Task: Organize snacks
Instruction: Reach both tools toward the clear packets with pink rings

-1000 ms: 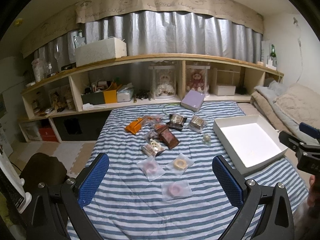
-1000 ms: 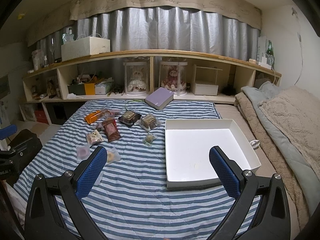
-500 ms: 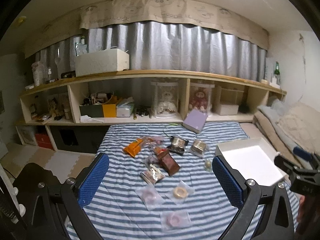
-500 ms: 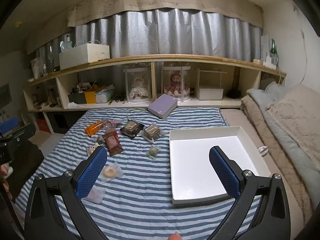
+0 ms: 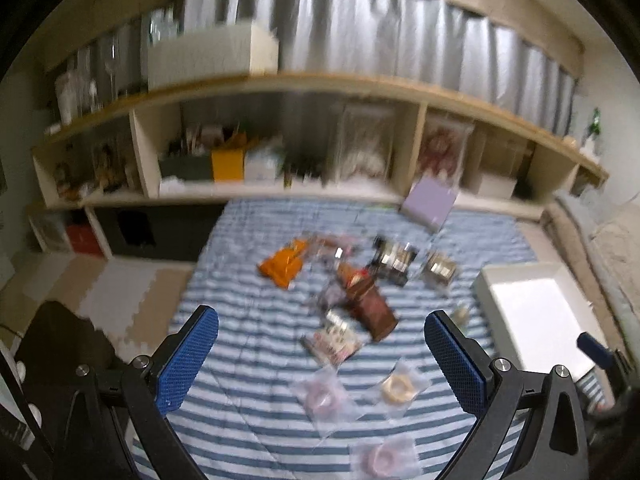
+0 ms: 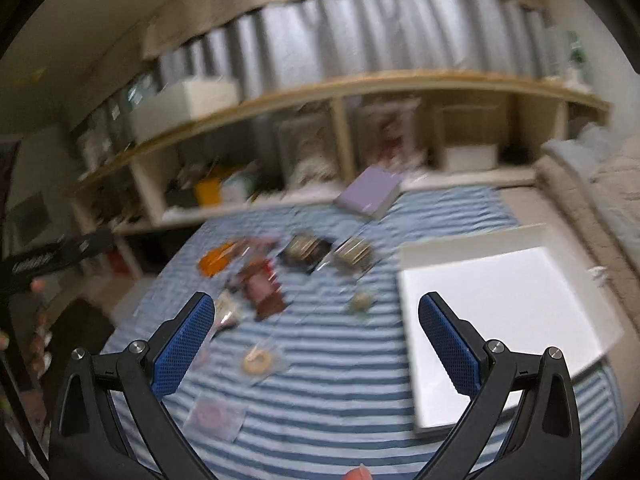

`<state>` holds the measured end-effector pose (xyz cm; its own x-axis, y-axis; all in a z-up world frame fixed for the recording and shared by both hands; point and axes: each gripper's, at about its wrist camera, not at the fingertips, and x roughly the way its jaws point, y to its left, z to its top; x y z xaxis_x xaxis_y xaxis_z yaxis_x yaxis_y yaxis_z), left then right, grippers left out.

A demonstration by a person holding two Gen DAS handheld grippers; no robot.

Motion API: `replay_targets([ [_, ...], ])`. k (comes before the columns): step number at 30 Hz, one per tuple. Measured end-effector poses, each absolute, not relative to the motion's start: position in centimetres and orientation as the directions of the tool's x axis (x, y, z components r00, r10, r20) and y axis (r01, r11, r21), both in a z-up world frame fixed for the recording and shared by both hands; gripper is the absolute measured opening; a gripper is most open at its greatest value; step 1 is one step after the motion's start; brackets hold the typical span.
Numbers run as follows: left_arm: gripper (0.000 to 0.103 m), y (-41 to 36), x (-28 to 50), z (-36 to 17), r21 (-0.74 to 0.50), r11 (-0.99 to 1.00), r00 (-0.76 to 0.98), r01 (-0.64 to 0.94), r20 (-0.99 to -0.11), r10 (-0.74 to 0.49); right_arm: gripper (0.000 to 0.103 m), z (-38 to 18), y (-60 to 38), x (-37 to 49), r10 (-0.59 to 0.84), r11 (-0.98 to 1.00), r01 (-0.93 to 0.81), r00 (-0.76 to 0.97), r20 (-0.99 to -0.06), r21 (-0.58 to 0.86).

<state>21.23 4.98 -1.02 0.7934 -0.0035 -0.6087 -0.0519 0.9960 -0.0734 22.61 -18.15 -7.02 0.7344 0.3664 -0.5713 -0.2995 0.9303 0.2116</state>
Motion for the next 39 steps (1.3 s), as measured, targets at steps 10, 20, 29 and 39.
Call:
replay_targets([
  [10, 0.103, 6.4, 28.5, -7.8, -0.177, 0.972, 0.623, -0.153, -0.781, -0.045, 0.103, -16.0, -9.3, 21.0, 0.469, 0.739, -0.674, 0.486, -0.738, 0.025],
  [20, 0.103, 5.5, 32.6, -12.7, -0.206, 0.969, 0.548, -0.138, -0.831, -0.098, 0.103, -21.4, -6.5, 20.4, 0.412, 0.634, -0.772, 0.378, -0.829, -0.037],
  [29, 0.101, 3.7, 35.0, -17.7, -0.120, 0.985, 0.441, -0.120, -0.896, -0.055, 0.103, -21.9, -8.8, 25.4, 0.365, 0.779, -0.626, 0.458, -0.811, -0.003],
  [39, 0.096, 5.4, 35.4, -19.3, -0.050, 0.979, 0.370, -0.196, -0.929, 0.027, 0.103, -20.8, -11.8, 26.0, 0.387, 0.803, -0.585, 0.369, -0.845, 0.112],
])
